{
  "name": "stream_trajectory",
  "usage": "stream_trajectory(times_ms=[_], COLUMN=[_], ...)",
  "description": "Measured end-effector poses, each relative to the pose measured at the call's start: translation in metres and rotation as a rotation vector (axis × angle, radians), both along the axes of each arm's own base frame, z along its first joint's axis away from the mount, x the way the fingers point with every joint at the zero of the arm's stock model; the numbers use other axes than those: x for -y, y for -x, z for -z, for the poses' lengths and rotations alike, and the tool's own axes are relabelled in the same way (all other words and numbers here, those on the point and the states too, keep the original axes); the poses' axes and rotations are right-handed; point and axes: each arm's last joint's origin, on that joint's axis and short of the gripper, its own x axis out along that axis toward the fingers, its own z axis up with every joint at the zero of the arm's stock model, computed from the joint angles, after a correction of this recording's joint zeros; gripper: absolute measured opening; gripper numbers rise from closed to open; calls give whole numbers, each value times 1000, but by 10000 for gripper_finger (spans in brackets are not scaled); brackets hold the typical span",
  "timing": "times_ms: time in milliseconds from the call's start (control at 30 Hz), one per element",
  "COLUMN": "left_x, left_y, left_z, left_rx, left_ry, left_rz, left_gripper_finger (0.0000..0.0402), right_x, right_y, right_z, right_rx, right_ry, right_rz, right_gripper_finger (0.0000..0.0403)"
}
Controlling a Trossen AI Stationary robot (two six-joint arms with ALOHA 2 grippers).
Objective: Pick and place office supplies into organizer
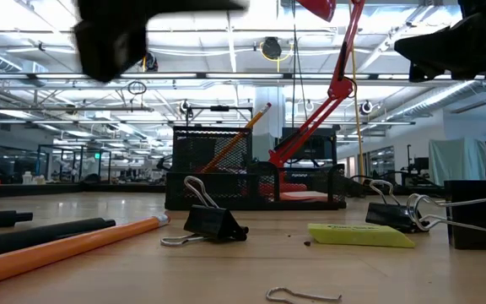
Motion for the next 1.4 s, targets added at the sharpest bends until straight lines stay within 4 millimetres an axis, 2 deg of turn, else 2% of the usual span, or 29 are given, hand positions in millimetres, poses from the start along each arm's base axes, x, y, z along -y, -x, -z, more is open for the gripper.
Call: stream_trajectory(times_ms=[100,233,333,433,633,900,1100,1300,1400], left_x=[16,29,27,20,6,-4,-14,-19,-23], left_y=[-7,-15,-13,-3,21,28,28,30,35], left_z=[6,-12,-29,-42,-29,-7,10,7,13], left_rx=[-166,-432,-608,-772,-1079,-1170,-1187,-1114,-1096], left_ry=[-13,-94,-212,-269,-334,-394,-334,-291,-290], left_rz=[2,-16,-59,-77,-87,-24,61,106,126], left_gripper_finger=[170,170,170,170,170,170,170,170,170], right_x=[0,0,0,0,0,0,0,0,0], right_y=[0,0,0,0,0,0,0,0,0], right_z=[1,2,1,0,2,2,4,5,4], right_rx=[-11,-17,-10,-3,-21,-22,-41,-51,-50], right_ry=[-15,-14,-18,-27,-62,-86,-89,-85,-85], right_rz=[-2,-2,-2,-3,-6,-8,-8,-7,-7], right_gripper_finger=[4,4,4,4,4,4,4,4,4])
